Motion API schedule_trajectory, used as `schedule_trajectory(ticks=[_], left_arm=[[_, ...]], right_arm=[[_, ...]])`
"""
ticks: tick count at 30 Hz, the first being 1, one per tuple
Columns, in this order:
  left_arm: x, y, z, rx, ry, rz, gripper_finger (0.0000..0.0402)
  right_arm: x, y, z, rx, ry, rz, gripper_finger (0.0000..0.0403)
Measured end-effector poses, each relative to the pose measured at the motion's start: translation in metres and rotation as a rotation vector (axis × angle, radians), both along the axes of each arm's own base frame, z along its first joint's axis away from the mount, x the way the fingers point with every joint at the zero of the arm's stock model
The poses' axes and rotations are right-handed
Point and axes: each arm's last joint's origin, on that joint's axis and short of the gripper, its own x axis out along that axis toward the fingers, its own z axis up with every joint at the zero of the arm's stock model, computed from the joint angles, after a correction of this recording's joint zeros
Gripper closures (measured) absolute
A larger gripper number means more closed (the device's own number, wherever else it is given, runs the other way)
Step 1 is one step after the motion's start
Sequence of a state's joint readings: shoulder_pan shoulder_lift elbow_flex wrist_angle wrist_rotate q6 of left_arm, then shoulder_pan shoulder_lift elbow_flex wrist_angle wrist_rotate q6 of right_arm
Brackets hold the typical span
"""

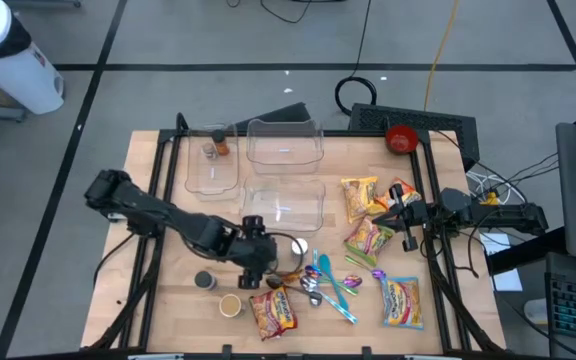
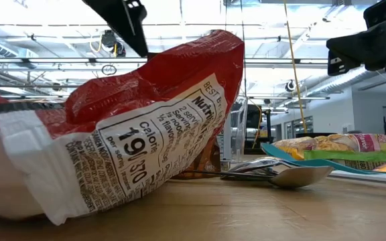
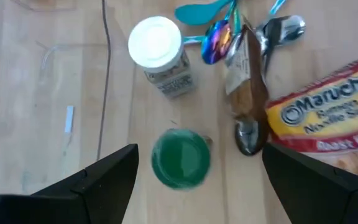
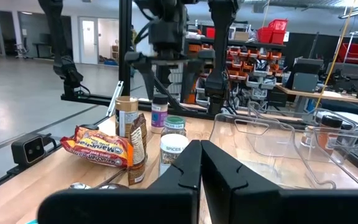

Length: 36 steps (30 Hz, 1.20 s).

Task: Pick & Place Food Item
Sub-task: Put the green seasoning bottle into the top left transparent bin

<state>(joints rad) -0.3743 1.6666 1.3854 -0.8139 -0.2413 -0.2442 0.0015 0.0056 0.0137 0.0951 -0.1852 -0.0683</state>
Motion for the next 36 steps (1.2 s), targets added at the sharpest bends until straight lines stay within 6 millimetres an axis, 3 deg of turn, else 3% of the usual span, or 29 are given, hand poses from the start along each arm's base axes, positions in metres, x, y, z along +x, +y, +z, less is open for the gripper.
schedule_trajectory(ticks=[11, 21, 36], left_arm=[[0.017, 0.017, -0.02, -0.04, 0.098, 0.03, 0.005], [0.023, 0.015, -0.034, -0.097, 0.155, 0.001, 0.005], [0.024, 0.015, -0.038, -0.097, 0.173, -0.018, 0.0051]], right_arm=[[0.0, 0.0, 0.0, 0.0, 0.001, 0.0, 0.0403], [0.0, 0.0, 0.0, 0.0, 0.002, 0.0, 0.0403], [0.0, 0.0, 0.0, 0.0, 0.002, 0.0, 0.0403]])
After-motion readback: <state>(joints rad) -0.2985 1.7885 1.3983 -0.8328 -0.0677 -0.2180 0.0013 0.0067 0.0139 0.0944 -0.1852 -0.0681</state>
